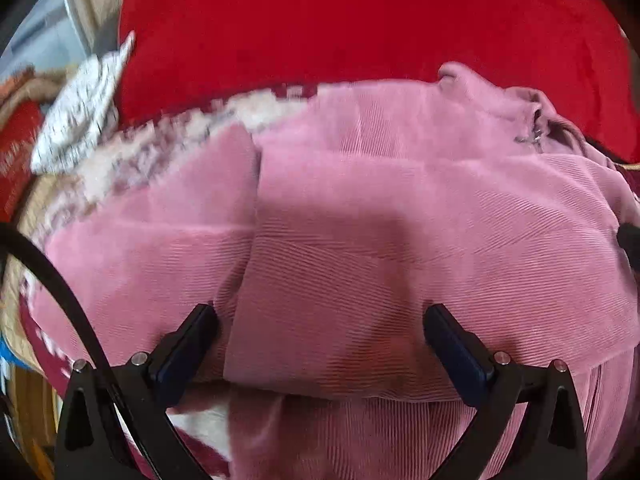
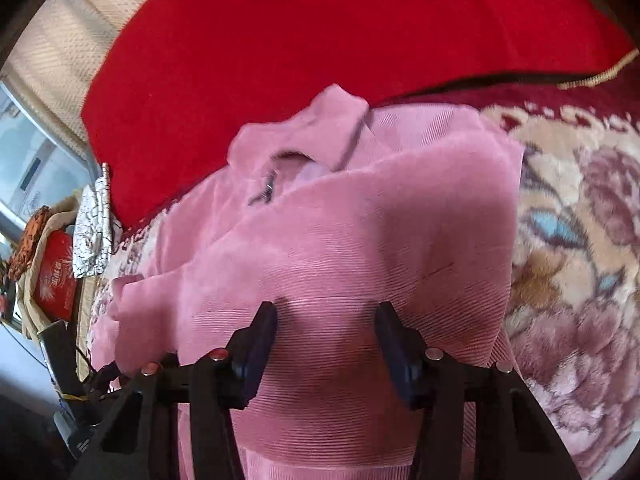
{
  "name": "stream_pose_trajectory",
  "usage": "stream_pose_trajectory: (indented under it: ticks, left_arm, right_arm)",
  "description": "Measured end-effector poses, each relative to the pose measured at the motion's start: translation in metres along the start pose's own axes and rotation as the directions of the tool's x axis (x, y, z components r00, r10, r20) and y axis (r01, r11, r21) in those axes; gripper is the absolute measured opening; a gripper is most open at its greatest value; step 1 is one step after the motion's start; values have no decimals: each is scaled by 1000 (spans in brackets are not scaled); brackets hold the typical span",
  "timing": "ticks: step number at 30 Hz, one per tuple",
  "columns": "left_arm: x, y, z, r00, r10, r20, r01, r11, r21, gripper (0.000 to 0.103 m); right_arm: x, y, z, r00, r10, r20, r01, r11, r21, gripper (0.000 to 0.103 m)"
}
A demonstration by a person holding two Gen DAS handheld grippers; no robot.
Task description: Fold large clothes
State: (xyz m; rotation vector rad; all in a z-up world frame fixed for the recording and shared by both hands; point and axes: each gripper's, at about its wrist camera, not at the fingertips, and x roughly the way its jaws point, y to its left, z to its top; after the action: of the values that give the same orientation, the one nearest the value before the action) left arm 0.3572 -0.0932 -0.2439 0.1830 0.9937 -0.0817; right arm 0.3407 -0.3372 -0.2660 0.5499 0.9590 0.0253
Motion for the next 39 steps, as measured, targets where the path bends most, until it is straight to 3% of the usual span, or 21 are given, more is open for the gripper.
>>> stream_pose_trajectory:
  ticks: [3, 6, 8, 9, 12, 13, 15, 17, 18, 19, 21, 23, 25, 31, 33, 35, 37, 39]
  left_arm:
    - [-21, 10, -1, 996, -1, 84, 1, 1000, -5, 103]
    - [-44, 45, -6, 987, -5, 160, 26, 991, -130, 103]
    - [-55, 86, -16, 981, 24, 191, 30, 961, -275, 103]
    - [-59, 108, -22, 978, 37, 204, 38, 936, -351, 103]
    - [-61, 174, -41, 973, 110, 203, 24, 826, -562, 103]
    - [-58, 198, -52, 975, 120, 184, 25, 772, -636, 103]
    - [-43, 238, -72, 986, 50, 160, 87, 663, -744, 103]
    - [-32, 259, -88, 985, -12, 170, 145, 582, -800, 103]
    - [-25, 270, -95, 982, -46, 182, 179, 530, -829, 103]
    - [-21, 275, -99, 978, -63, 198, 202, 501, -842, 103]
    - [-18, 273, -98, 967, -104, 232, 253, 473, -844, 98]
    - [-4, 270, -91, 950, -176, 257, 310, 457, -834, 70]
    - [10, 266, -86, 942, -235, 241, 324, 442, -837, 54]
    - [22, 263, -73, 947, -213, 241, 311, 416, -854, 54]
    - [24, 261, -67, 948, -200, 246, 311, 436, -844, 53]
    - [23, 259, -59, 952, -178, 247, 303, 482, -822, 20]
    - [23, 257, -55, 954, -166, 251, 301, 516, -802, 11]
    - [16, 254, -51, 955, -131, 266, 294, 546, -785, 8]
  right_arm:
    - [-5, 13, 0, 999, 29, 22, -28, 999, -41, 55]
    - [-2, 27, -4, 999, 38, 24, -36, 996, -85, 57]
    - [3, 35, -9, 1000, -1, 23, 3, 993, -117, 58]
    - [8, 41, -11, 999, -35, 25, 39, 988, -149, 58]
    - [5, 41, -13, 997, -61, 40, 67, 981, -181, 58]
    - [4, 39, -13, 998, -57, 38, 63, 983, -173, 58]
    - [5, 35, -13, 999, -44, 32, 48, 987, -152, 58]
    - [5, 30, -11, 999, -29, 24, 32, 992, -125, 59]
    - [4, 26, -11, 999, -23, 22, 26, 993, -116, 59]
    - [3, 23, -13, 1000, -17, 19, 19, 994, -106, 59]
    - [2, 22, -13, 1000, -13, 15, 15, 995, -94, 59]
    - [2, 22, -13, 1000, -16, 15, 17, 995, -95, 59]
    - [3, 24, -13, 999, -26, 18, 28, 994, -105, 59]
    - [3, 27, -14, 999, -36, 18, 38, 991, -130, 59]
    - [2, 26, -14, 999, -29, 17, 31, 991, -130, 59]
    - [2, 25, -14, 1000, -22, 16, 24, 991, -128, 59]
    - [2, 23, -14, 1000, -19, 15, 21, 992, -127, 59]
    - [1, 22, -14, 1000, -14, 15, 16, 992, -125, 59]
